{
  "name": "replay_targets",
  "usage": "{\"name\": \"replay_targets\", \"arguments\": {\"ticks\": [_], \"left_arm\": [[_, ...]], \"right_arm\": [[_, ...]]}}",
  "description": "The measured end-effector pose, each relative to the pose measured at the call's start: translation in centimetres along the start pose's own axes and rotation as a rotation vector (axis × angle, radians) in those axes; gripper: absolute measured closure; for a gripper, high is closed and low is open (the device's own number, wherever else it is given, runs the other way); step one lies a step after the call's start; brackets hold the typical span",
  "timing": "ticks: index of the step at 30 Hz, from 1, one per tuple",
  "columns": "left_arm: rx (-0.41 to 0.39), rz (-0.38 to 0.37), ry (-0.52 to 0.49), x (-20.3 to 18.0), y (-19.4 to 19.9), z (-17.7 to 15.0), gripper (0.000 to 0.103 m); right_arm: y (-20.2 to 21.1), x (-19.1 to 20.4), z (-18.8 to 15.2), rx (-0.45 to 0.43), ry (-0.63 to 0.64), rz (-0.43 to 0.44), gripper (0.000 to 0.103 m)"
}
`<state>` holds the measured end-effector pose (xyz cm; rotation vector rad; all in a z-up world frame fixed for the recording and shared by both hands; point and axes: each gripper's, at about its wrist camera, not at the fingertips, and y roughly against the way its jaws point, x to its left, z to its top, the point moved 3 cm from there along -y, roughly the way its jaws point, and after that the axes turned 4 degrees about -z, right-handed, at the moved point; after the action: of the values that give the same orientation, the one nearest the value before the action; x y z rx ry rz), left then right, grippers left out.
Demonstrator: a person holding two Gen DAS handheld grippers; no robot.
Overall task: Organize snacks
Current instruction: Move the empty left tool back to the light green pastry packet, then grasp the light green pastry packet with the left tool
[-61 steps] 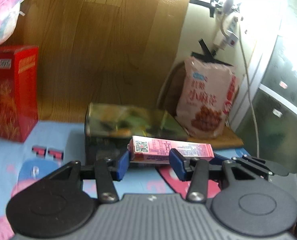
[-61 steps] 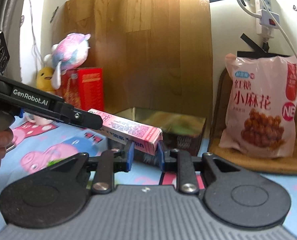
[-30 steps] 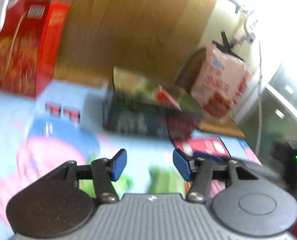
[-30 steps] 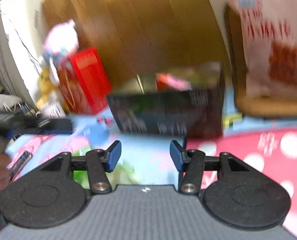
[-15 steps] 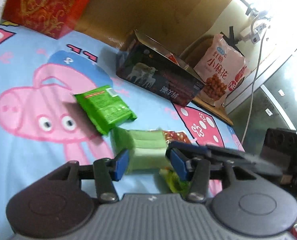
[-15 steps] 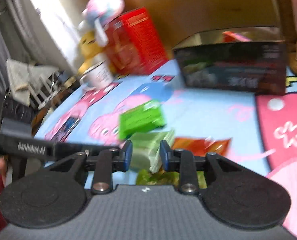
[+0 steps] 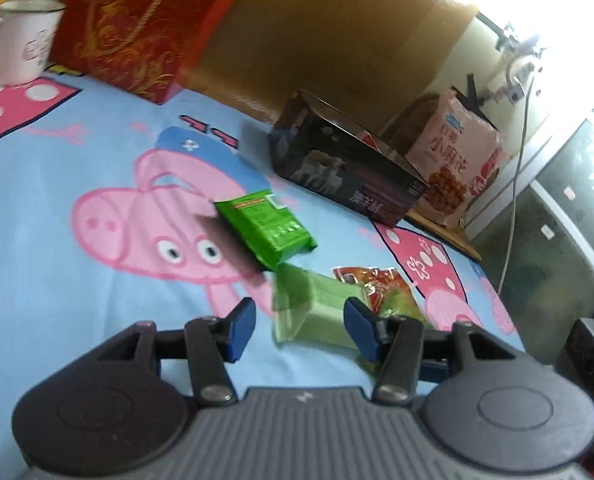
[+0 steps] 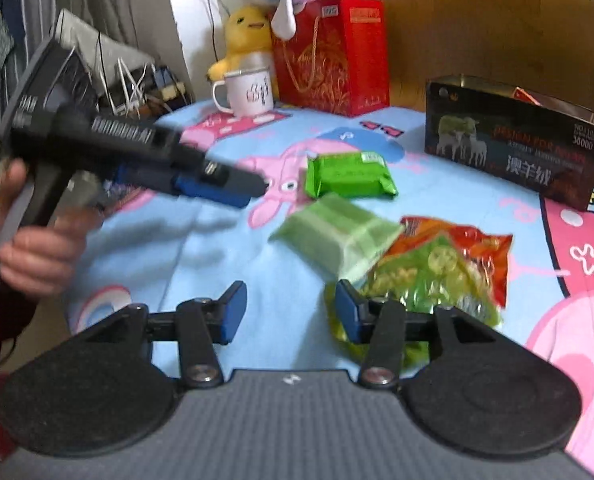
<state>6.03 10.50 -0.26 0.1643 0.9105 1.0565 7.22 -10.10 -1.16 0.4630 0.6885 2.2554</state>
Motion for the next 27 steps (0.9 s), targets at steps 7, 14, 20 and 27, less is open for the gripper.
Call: {"name": "replay_targets", "arguments": {"ticks": [7,14,20,27], "left_arm": [[0.029,0.01,-0.059,-1.3,-2.1,-0.4,0.053],[0.016,0.027,-0.076,-1.2,-1.8,-0.2,0.047],[0.033,0.018,-0.077,-1.2,-2.5,0.0,0.047],[0.05,0.02,-0.105,-2.0,-3.8,-0.6,0.049]], "right_arm": [[-0.2,-2.1,-0.7,-0.02,0.141,-0.3,0.055],[0.9,-3.2,0.6,-0.068,0.042,-0.214,0.051],[-1.4,-1.7,1.0,-0.032,0.087,-0.145,0.039],[-3.7,-0.7,1.9,-0.01,0.114,-0.108,0.054]]}}
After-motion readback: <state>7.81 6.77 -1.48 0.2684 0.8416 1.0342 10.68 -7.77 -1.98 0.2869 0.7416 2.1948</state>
